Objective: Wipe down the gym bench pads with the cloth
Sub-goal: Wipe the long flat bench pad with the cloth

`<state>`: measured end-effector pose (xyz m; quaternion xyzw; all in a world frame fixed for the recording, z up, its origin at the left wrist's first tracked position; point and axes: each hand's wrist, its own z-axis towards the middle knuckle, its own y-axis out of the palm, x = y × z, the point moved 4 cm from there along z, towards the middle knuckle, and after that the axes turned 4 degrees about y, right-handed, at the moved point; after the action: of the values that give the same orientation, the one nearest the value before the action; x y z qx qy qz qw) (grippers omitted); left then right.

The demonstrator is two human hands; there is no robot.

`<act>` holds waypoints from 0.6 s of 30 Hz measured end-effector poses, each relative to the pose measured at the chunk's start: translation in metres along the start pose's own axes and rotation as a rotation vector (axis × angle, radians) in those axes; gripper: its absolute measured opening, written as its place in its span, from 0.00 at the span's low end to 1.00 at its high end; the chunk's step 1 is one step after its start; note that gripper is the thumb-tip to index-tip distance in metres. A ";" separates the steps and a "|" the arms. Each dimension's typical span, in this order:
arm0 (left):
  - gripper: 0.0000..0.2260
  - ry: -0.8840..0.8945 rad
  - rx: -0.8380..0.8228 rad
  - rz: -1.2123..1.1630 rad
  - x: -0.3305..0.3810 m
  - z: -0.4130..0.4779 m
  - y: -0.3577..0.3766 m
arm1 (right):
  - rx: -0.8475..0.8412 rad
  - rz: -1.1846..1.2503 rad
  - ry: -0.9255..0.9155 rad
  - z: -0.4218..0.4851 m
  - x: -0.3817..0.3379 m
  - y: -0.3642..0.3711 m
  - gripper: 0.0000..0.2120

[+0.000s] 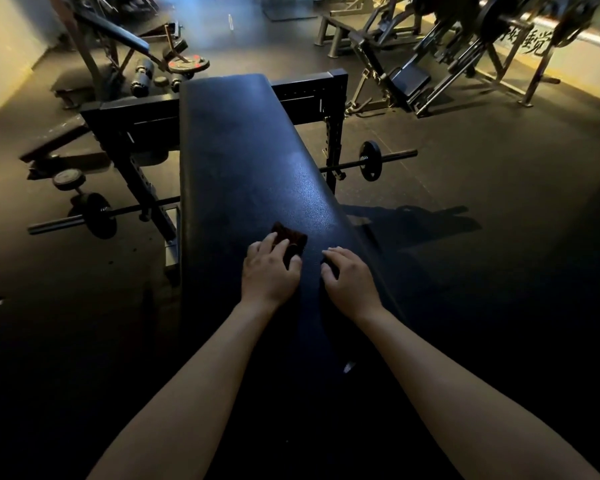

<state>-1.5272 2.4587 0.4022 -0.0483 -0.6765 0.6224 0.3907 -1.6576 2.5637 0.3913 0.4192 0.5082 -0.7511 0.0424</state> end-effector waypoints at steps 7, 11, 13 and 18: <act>0.12 0.292 0.041 -0.145 0.045 -0.022 0.023 | 0.018 -0.079 -0.014 -0.015 0.013 -0.006 0.17; 0.15 0.245 0.067 -0.112 0.041 -0.023 0.022 | 0.033 -0.083 0.008 -0.017 0.011 -0.004 0.17; 0.17 0.201 0.062 -0.008 0.027 -0.018 0.018 | 0.040 -0.093 0.010 -0.018 0.012 -0.003 0.19; 0.20 0.060 0.108 0.049 0.005 -0.003 0.003 | 0.028 -0.062 -0.002 -0.019 0.011 -0.009 0.19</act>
<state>-1.5305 2.4643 0.4012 -0.0625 -0.6284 0.6657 0.3976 -1.6580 2.5866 0.3878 0.4031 0.5102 -0.7596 0.0139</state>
